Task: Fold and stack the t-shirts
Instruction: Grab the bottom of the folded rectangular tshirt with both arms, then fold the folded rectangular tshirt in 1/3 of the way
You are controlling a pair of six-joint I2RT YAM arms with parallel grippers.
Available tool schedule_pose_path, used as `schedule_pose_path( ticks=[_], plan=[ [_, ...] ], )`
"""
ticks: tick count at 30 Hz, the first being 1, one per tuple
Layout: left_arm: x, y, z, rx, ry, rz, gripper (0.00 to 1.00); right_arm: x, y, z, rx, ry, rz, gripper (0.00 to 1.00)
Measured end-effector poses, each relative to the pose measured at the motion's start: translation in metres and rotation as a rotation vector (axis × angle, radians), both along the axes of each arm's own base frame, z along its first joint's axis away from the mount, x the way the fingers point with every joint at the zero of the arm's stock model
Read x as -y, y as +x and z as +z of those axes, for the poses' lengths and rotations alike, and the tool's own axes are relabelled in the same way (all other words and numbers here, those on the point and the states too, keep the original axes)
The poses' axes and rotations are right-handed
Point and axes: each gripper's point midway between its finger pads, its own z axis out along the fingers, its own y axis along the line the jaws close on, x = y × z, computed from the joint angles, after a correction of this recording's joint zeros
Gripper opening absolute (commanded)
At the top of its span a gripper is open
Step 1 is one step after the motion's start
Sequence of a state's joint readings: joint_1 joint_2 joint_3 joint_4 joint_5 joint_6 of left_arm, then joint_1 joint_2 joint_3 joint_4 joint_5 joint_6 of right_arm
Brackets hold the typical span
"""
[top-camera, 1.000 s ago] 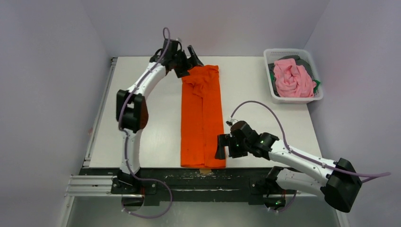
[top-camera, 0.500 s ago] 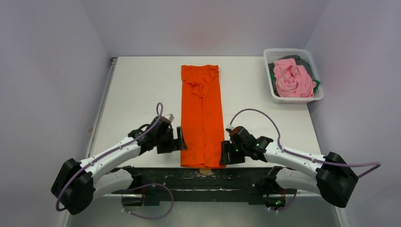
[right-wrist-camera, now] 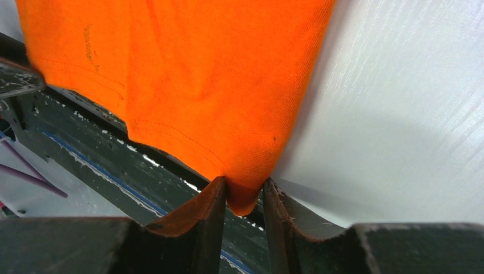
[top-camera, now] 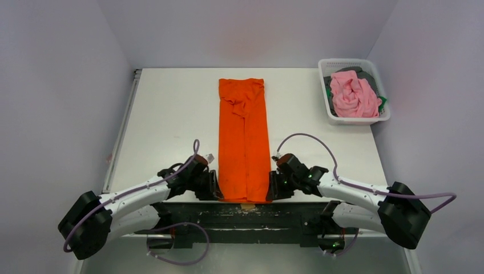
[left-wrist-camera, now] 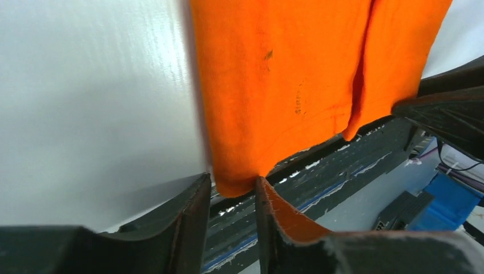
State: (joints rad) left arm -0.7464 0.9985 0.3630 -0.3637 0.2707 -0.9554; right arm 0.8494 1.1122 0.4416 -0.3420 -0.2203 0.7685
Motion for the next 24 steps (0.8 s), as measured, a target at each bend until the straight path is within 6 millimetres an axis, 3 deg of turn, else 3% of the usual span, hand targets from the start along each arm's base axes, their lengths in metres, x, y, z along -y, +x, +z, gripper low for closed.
schedule_pose_path(
  ticks=[1, 3, 5, 10, 15, 19, 24],
  plan=[
    [0.003, -0.001, -0.001, -0.008, -0.003, -0.008, 0.22, 0.0, 0.0, 0.0, -0.001, 0.001, 0.0, 0.23],
    [0.005, -0.002, -0.003, -0.014, 0.0, -0.019, 0.01, 0.0, -0.001, -0.001, -0.004, 0.003, 0.0, 0.14],
    [0.005, -0.003, -0.006, -0.022, 0.008, -0.022, 0.0, 0.0, -0.002, -0.003, -0.009, 0.0, 0.001, 0.06],
    [0.01, 0.0, -0.002, -0.011, -0.007, -0.036, 0.0, 0.0, -0.002, -0.004, -0.016, -0.002, 0.004, 0.03],
    [0.025, 0.009, 0.021, 0.043, -0.073, -0.075, 0.0, -0.004, 0.002, 0.004, -0.006, -0.001, 0.005, 0.01],
    [0.039, 0.027, 0.05, 0.121, -0.12, -0.093, 0.0, -0.013, 0.02, 0.027, 0.044, 0.014, -0.01, 0.01],
    [0.045, 0.071, 0.074, 0.192, -0.145, -0.027, 0.0, -0.02, 0.067, 0.054, 0.112, 0.053, -0.1, 0.01]
  ],
)
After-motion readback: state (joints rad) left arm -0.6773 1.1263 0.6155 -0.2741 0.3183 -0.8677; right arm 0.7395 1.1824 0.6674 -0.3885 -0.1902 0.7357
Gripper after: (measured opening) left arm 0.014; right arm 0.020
